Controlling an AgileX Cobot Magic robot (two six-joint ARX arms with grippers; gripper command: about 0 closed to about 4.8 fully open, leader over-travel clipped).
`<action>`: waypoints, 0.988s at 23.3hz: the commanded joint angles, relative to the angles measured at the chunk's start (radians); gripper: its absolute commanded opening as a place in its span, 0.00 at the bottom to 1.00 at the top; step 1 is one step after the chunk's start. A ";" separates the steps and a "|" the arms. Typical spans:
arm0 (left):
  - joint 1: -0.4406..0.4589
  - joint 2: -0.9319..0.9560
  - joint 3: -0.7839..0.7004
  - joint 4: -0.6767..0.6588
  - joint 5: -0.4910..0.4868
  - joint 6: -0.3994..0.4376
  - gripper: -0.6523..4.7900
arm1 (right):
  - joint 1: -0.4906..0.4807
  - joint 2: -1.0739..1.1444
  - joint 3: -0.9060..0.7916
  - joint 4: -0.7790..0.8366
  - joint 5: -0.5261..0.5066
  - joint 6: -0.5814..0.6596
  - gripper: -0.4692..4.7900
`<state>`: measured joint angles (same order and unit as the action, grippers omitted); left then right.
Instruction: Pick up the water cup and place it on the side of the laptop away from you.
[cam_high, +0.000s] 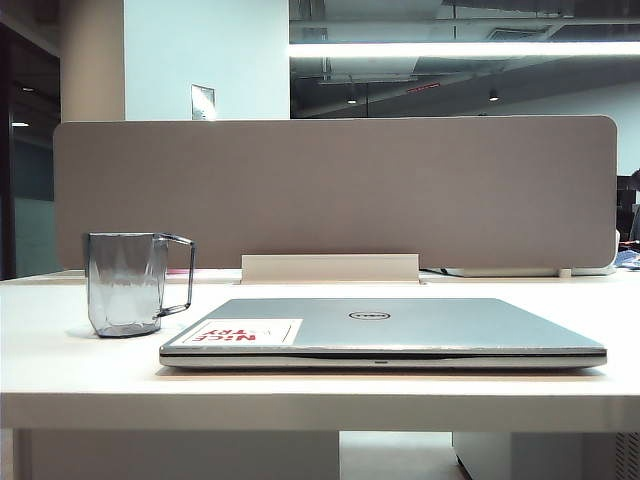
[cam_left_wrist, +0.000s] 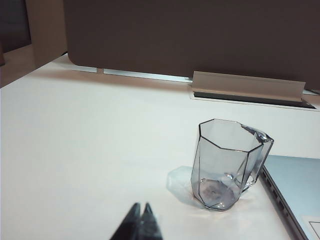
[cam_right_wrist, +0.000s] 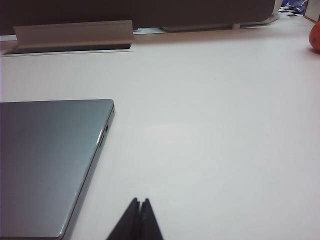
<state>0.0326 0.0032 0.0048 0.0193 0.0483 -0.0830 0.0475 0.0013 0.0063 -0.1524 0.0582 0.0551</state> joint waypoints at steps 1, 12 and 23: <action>-0.001 0.001 0.003 0.012 -0.003 -0.003 0.11 | 0.000 -0.002 -0.006 0.010 -0.002 -0.003 0.07; -0.001 0.001 0.003 0.027 -0.003 -0.003 0.11 | 0.000 -0.002 -0.006 0.010 -0.002 -0.003 0.07; -0.001 0.001 0.003 0.040 0.000 -0.059 0.11 | 0.000 -0.002 -0.006 0.010 -0.016 -0.003 0.07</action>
<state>0.0326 0.0029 0.0048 0.0425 0.0486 -0.0986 0.0471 0.0013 0.0063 -0.1524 0.0551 0.0551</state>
